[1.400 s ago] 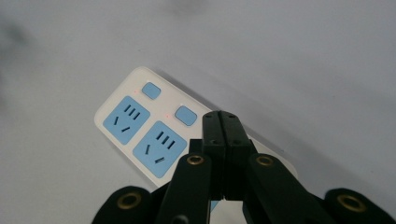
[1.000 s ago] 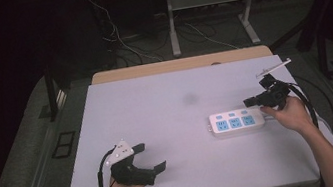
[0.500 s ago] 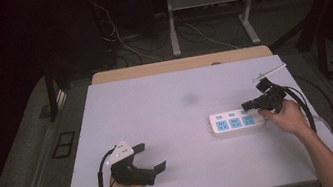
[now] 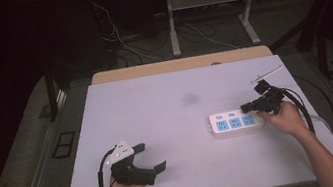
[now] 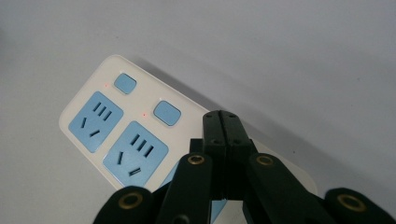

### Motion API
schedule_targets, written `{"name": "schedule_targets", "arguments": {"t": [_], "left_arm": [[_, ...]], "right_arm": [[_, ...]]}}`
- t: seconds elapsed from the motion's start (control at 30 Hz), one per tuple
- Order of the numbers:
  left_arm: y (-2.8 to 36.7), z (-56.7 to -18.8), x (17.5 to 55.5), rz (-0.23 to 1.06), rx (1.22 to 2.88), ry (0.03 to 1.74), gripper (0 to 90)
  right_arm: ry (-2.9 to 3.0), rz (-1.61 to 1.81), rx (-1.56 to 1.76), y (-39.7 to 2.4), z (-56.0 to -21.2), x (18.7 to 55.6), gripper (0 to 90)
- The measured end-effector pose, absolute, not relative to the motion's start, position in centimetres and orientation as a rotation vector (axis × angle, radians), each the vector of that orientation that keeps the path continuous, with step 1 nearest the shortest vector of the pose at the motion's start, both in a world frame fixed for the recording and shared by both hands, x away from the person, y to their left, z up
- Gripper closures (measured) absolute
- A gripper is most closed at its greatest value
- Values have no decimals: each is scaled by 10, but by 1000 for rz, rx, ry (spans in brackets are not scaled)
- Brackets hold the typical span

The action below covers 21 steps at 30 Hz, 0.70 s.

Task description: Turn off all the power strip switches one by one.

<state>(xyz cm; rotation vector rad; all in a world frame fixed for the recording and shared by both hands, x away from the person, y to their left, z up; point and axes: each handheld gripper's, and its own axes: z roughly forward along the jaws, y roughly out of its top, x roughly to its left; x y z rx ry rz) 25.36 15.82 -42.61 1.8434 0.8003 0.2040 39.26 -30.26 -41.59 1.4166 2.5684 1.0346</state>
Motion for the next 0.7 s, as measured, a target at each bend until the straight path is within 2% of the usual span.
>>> {"name": "schedule_targets", "arguments": {"t": [0.7], "left_arm": [[158,-426,254,207,1847,800,0]], "right_arm": [[2555,1031,1363,-301,-418,387,900]]}}
